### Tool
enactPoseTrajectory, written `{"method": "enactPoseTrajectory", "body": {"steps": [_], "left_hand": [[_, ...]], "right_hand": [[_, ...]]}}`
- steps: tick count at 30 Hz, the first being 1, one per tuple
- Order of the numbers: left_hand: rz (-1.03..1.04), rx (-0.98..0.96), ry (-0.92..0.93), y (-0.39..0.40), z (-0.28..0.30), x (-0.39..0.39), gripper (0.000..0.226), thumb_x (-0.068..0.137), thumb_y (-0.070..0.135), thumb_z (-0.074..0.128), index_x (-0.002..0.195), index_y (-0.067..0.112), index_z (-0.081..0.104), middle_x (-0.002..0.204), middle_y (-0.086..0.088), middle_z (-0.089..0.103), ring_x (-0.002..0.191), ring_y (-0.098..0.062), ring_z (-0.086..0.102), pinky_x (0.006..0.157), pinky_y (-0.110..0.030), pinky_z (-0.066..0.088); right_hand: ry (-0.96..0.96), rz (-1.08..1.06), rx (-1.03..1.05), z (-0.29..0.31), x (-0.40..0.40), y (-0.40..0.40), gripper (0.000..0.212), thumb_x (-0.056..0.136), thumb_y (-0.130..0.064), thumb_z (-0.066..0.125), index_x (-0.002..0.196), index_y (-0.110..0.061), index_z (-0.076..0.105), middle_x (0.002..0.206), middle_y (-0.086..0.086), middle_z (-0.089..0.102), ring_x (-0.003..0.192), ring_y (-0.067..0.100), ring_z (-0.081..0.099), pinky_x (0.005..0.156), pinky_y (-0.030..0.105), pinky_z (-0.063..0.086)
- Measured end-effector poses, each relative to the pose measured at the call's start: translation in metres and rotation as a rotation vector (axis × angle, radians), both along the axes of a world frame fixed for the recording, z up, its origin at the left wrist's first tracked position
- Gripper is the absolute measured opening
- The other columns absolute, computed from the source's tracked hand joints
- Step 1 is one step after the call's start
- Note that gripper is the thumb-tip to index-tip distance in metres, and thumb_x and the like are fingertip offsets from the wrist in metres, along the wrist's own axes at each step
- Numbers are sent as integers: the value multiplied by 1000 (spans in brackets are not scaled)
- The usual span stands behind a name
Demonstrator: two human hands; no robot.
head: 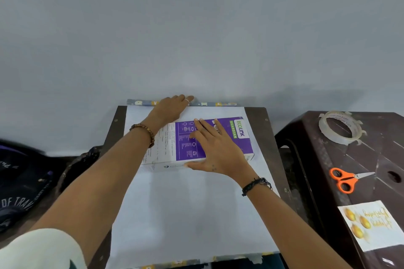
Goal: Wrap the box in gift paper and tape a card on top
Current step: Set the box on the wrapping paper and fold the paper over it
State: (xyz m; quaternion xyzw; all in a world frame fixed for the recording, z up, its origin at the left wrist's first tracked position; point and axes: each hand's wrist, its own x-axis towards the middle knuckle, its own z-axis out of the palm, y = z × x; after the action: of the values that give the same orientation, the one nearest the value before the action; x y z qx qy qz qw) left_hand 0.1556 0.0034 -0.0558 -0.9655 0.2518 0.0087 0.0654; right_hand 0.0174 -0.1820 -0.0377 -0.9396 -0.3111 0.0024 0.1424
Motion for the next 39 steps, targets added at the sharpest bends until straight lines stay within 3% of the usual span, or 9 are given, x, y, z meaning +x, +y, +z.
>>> {"method": "enactPoseTrajectory", "body": {"steps": [3, 8, 13, 21, 25, 31, 34, 37, 39], "left_hand": [[24, -1, 32, 1, -4, 3, 59, 92, 14, 56, 144, 11, 27, 130, -14, 48, 106, -28, 57, 87, -39, 50], [-80, 10, -384, 0, 4, 0, 47, 70, 0, 73, 113, 7, 56, 90, -10, 60, 68, -23, 59, 54, -32, 47], [-104, -85, -553, -5, 22, -13, 48, 57, 7, 71, 102, 5, 55, 84, -10, 59, 62, -24, 55, 55, -28, 42], [-269, -187, -666, -9, 41, -47, 31, 79, 19, 63, 104, 12, 45, 83, -7, 62, 56, -16, 56, 42, -23, 39], [-363, -161, -685, -5, 62, -71, 23, 87, 25, 39, 104, 12, 47, 81, -4, 64, 58, -16, 58, 44, -23, 42], [-381, -190, -657, -3, 64, -121, 32, 82, 25, 57, 109, 9, 61, 77, -3, 67, 55, -18, 62, 41, -23, 41], [-360, -175, -632, -5, 52, -147, 47, 71, 4, 67, 115, 8, 52, 88, -6, 70, 64, -20, 68, 43, -23, 45], [-350, -199, -655, -6, 42, -172, 37, 76, 3, 45, 113, 9, 46, 97, -9, 71, 78, -21, 71, 56, -26, 55], [-322, -213, -648, -7, 34, -188, 40, 75, 3, 52, 115, 8, 50, 102, -12, 71, 84, -24, 71, 66, -29, 57]], "right_hand": [[-9, 2, 5, -3, 2, -1, 73, 82, -62, 52, 136, -15, 40, 152, 8, 29, 142, 25, 22, 116, 42, 7], [-35, 3, 11, -6, 3, -1, 72, 81, -63, 53, 133, -14, 43, 150, 10, 33, 140, 26, 28, 115, 44, 12], [-52, 5, 16, -6, 3, -1, 72, 80, -63, 54, 132, -14, 44, 149, 10, 35, 139, 28, 30, 114, 45, 14], [-116, 3, 36, -10, 3, -1, 74, 77, -67, 51, 126, -13, 48, 144, 13, 41, 136, 29, 36, 112, 48, 19], [-167, -1, 67, -11, 4, 0, 77, 76, -70, 47, 124, -10, 52, 136, 12, 51, 127, 27, 47, 108, 51, 31], [-435, -133, -6, -12, -14, 10, 64, 82, -62, 39, 115, -13, 64, 116, 5, 63, 114, 21, 52, 89, 40, 50], [-501, -220, 64, -19, -39, 20, 45, 79, -44, 66, 112, -13, 66, 113, 6, 66, 107, 23, 60, 85, 38, 52], [-603, -107, 207, -19, -72, 19, 23, 88, -26, 57, 104, -12, 68, 99, 3, 69, 93, 19, 62, 78, 30, 52], [-701, -43, 212, -13, -91, 16, 13, 90, -18, 54, 94, -12, 65, 82, 2, 64, 74, 19, 57, 68, 28, 46]]}}
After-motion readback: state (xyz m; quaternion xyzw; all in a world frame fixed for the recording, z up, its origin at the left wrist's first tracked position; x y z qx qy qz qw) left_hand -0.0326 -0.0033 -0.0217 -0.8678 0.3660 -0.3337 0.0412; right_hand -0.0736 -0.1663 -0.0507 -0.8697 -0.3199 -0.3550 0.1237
